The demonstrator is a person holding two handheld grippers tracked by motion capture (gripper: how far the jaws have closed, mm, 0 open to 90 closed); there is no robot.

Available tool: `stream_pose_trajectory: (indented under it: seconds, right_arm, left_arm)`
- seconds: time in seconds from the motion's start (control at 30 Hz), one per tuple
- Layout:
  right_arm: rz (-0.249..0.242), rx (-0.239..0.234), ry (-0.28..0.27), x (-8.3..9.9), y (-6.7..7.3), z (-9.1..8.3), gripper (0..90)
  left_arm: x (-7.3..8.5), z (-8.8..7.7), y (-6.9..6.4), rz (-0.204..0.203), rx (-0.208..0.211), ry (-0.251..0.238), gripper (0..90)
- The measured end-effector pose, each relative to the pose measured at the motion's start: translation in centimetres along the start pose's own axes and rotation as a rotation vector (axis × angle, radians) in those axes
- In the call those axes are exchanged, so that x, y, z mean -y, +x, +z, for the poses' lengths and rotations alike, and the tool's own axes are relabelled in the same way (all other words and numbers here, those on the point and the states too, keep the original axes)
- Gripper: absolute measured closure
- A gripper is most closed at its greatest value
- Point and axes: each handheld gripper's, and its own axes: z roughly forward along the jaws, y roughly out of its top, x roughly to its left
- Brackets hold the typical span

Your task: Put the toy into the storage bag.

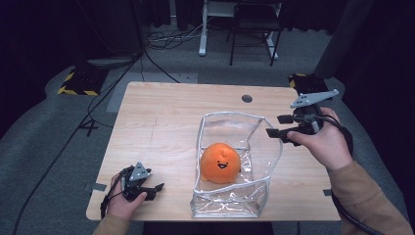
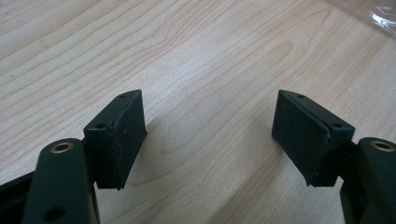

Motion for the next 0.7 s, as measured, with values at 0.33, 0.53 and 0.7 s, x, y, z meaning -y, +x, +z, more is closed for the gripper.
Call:
stream_pose_trajectory:
  seconds: [0.33, 0.53, 0.7]
  right_arm:
    - [0.029, 0.079, 0.004, 2.3, -2.4, -2.3, 35.4]
    - [0.07, 0.102, 0.003, 3.8, -3.4, -2.8, 34.3]
    - [0.101, 0.12, 0.025, 5.5, -4.3, -2.5, 31.5]
  left_arm:
    - [0.0, 0.0, 0.0, -0.007, 0.003, 0.003, 26.1]
    - [-0.1, 0.1, 0.1, -0.003, -0.01, 0.001, 26.2]
    - [-0.1, 0.1, 0.1, -0.008, -0.007, 0.0, 26.2]
